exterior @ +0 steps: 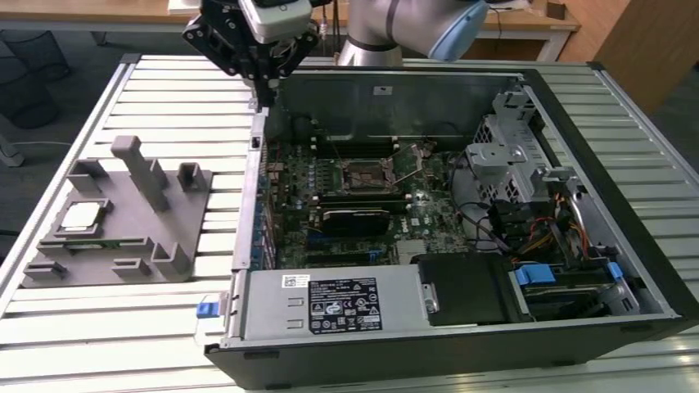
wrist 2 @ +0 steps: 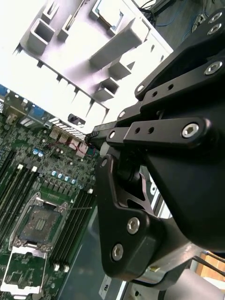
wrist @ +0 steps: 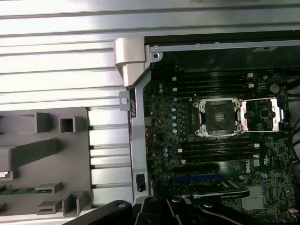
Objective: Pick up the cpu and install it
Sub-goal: 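Reach for the cpu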
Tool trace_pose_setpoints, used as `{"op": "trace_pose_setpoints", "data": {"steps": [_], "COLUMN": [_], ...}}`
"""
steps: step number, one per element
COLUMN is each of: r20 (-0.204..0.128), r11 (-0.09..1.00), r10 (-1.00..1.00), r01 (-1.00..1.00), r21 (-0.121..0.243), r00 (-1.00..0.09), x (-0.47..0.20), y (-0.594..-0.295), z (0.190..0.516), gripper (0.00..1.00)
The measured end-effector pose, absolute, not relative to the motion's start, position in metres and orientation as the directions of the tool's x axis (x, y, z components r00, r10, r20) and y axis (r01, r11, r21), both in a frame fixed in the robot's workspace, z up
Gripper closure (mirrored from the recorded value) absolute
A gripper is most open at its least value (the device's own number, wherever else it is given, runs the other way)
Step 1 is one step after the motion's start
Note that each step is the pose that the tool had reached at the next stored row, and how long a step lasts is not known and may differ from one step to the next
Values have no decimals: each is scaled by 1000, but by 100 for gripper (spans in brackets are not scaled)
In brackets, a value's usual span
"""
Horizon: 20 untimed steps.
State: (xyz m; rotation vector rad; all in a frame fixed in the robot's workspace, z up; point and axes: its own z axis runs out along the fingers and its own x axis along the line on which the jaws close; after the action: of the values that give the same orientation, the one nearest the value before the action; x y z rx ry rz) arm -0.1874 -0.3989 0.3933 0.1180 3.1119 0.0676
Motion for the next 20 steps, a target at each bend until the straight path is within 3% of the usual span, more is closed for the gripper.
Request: {"op": "trace_pose_setpoints", "data": {"steps": [20], "r20": [-26], "r11": [996], "r10": [76], "r01": [75], "r21": [44], "r00": [-997], "x": [-232], "y": [-399], "z": [393], "gripper": [89]}}
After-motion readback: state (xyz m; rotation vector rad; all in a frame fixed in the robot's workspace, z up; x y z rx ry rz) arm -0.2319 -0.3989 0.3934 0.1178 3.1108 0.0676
